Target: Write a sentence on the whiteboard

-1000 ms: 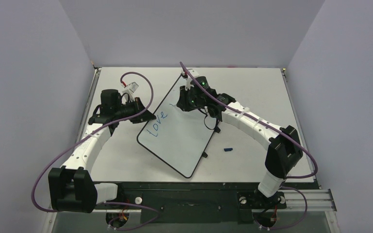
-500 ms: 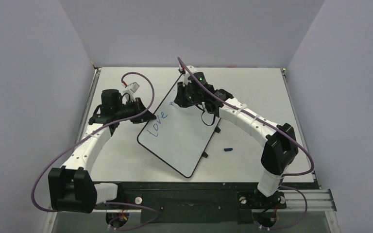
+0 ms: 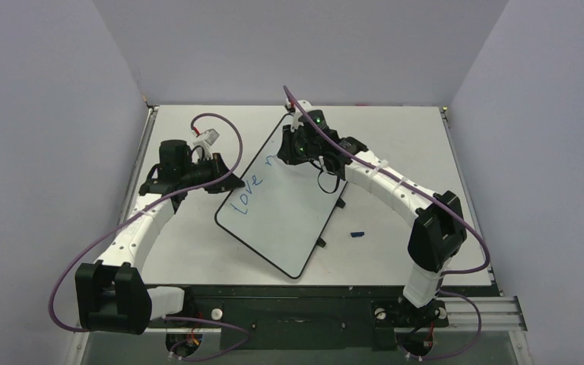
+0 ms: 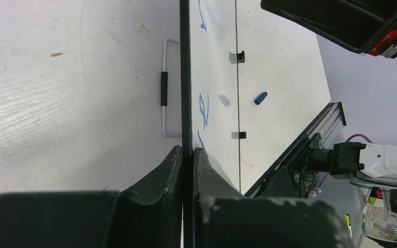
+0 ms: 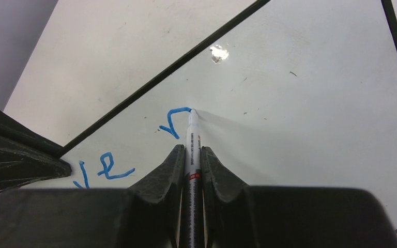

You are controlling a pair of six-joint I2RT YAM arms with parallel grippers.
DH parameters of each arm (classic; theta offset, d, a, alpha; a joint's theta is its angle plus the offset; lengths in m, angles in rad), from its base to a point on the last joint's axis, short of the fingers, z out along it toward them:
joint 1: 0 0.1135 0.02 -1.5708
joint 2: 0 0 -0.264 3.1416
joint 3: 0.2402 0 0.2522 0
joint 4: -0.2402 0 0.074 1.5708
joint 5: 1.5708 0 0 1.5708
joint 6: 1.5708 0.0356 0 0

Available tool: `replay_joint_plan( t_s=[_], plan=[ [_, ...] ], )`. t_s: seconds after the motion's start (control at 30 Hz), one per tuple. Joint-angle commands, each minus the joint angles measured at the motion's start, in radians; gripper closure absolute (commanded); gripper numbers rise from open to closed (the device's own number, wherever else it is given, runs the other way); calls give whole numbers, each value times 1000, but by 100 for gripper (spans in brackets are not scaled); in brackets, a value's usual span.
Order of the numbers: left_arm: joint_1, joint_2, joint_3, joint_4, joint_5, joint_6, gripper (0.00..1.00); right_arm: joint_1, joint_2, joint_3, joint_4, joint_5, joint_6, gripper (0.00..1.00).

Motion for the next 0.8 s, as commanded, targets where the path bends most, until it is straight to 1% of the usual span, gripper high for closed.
replay_joint_plan(
  t_s=[0.0,0.23,0.77],
  plan=[
    [-19,-30,41,16,7,70,100,-5,-38,-49,7,5,9,100],
    [-20,-27,41,16,10,67,100,-5,-69,-82,16,2,13,100],
    [-33,-29,40,9,6,77,100,-9,13,51,7,0,18,100]
  ],
)
